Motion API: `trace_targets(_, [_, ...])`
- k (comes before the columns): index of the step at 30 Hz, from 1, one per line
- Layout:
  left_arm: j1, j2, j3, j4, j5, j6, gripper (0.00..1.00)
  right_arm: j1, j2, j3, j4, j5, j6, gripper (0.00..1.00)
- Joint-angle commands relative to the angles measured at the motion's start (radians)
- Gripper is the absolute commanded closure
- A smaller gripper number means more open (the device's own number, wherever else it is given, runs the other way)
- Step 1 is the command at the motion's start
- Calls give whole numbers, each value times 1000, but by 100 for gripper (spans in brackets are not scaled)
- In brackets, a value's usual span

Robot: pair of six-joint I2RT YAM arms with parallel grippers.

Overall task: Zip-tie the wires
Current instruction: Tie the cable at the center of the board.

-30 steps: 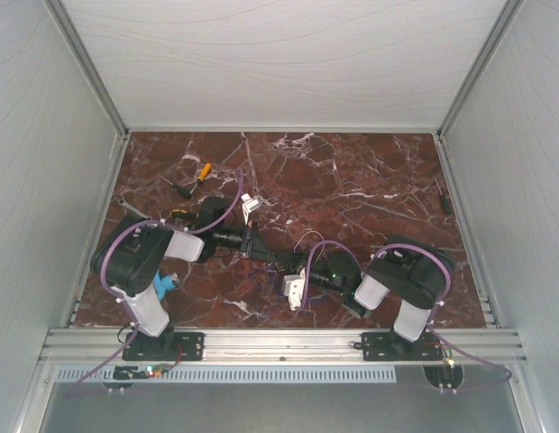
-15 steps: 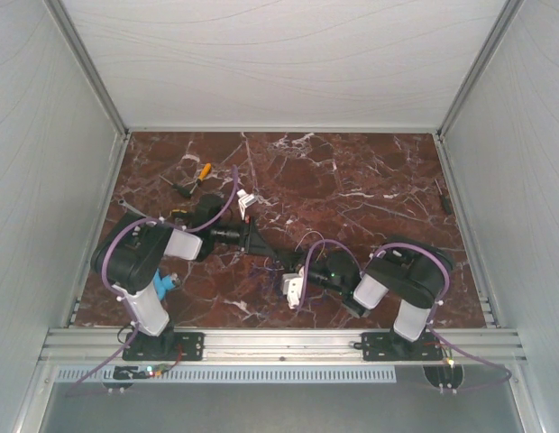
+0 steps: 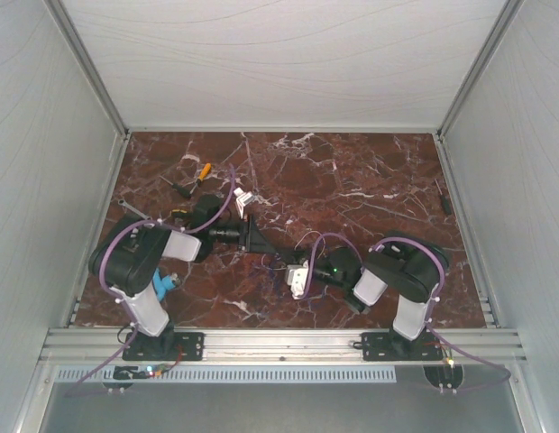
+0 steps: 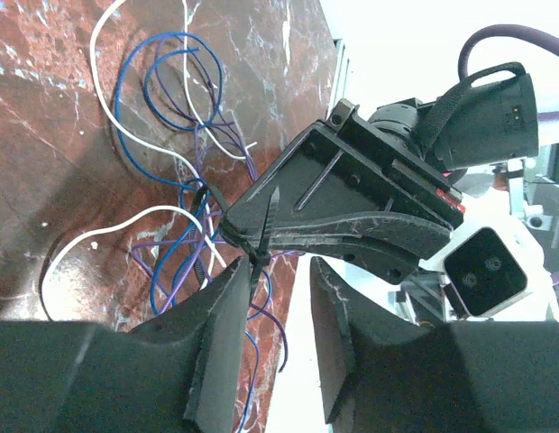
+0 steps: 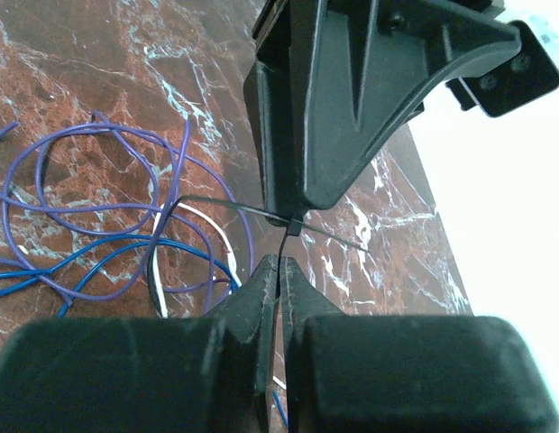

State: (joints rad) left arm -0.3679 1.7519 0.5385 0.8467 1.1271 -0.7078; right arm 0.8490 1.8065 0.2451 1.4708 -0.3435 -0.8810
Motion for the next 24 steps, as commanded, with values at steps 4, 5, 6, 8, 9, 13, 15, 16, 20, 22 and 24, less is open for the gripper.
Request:
trace_targets(4, [7,-142,0,-147,-138,136,55,-21,9,-6,155,-89,29,100])
trace_targets(5, [7,-160,0,-175,-160,163,52,-22,7,-6,155,-95,31,100])
trace_targets(6, [7,-174,-1,-192,-176,181,50,-24,7,-7,155,-100,31,100])
trace_targets(8, [7,-193,-4,-187,-182,195,48,-25,2,-10,155,-108,33,100])
trace_targets(9, [7,-196,-1,-176,-176,197,47,-25,0,-10,155,-112,35,100])
trace_targets(13, [7,-176,10,-118,-125,189,49,-25,-6,-16,155,-109,37,100])
trace_targets(15, [7,-159,8,-83,-98,189,50,-27,-13,-19,155,-110,41,100])
trace_targets(16, [7,-148,7,-68,-81,189,50,-30,-16,-20,155,-112,44,100])
trace_targets(20, [4,-96,6,37,-10,167,54,-33,-22,-20,155,-120,51,100])
trace_targets(22, [3,-66,15,69,16,149,57,-33,-21,-20,156,-119,51,100])
trace_targets(24, [1,-42,21,84,25,142,60,-35,-24,-19,156,-117,52,100])
